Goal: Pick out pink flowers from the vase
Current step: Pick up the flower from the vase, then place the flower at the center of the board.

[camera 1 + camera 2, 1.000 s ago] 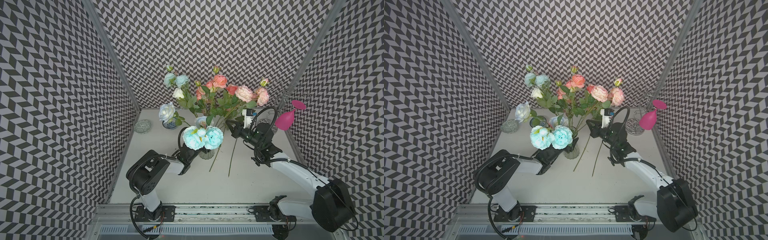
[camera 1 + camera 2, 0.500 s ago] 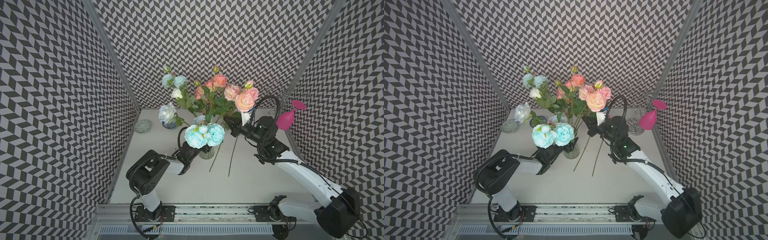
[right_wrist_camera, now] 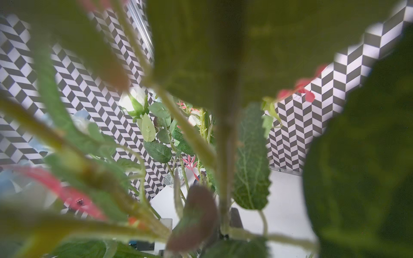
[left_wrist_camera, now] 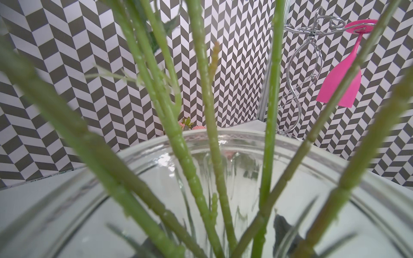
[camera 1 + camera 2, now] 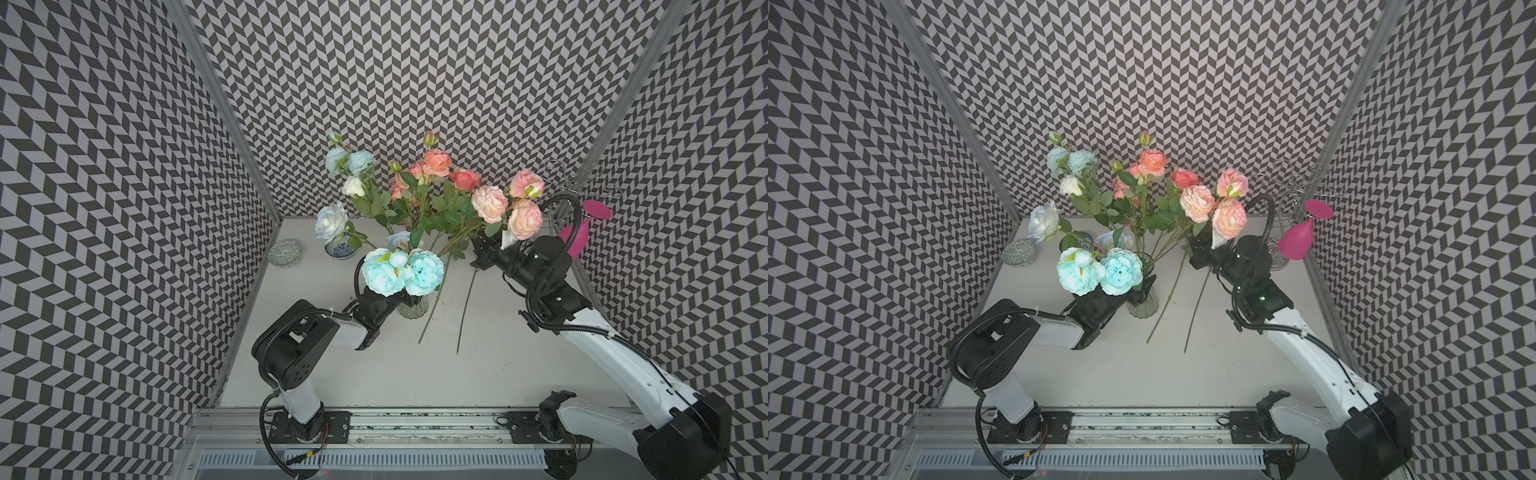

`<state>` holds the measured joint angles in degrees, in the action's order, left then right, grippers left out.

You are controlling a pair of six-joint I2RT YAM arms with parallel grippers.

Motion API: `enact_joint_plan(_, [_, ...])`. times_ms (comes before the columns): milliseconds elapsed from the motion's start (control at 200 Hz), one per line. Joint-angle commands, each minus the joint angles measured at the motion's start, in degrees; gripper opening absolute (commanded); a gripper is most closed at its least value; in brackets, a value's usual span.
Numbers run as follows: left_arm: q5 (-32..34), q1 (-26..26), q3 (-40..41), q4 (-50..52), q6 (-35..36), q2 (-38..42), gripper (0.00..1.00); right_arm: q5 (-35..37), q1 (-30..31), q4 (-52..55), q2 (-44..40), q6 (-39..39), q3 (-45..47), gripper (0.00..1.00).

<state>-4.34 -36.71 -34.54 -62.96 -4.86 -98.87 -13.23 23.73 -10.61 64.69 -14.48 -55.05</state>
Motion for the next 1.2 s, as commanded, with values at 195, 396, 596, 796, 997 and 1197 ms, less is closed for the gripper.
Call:
enact_joint_plan(195, [-0.5,0.5,1.71,3.55,-2.17,0.17,0.0,9.65,-4.17,-1.7,-6.95,-1.76,2.32,0.0])
enact_joint_plan(396, [-0.01,0.6,1.76,3.7,-1.94,0.28,0.0,19.58,-9.03,2.05,-9.96,-4.57,1.91,0.0])
enact_joint_plan(596, [0.08,0.67,1.61,3.89,-1.92,0.01,0.0,29.57,-13.95,4.6,-13.91,-7.94,3.57,0.0])
enact_joint_plan(796, [0.05,0.67,1.54,4.18,-1.91,0.19,0.0,25.02,-17.5,8.89,-12.75,-10.54,4.64,0.0])
enact_joint_plan(997, [0.11,0.67,1.52,4.21,-1.8,0.24,0.0,11.35,-17.61,13.0,-8.55,-12.15,4.56,0.0])
enact_joint_plan(1197, [0.12,0.67,1.5,4.24,-1.74,0.04,0.0,-5.48,-17.34,18.37,0.41,-10.38,3.59,0.0])
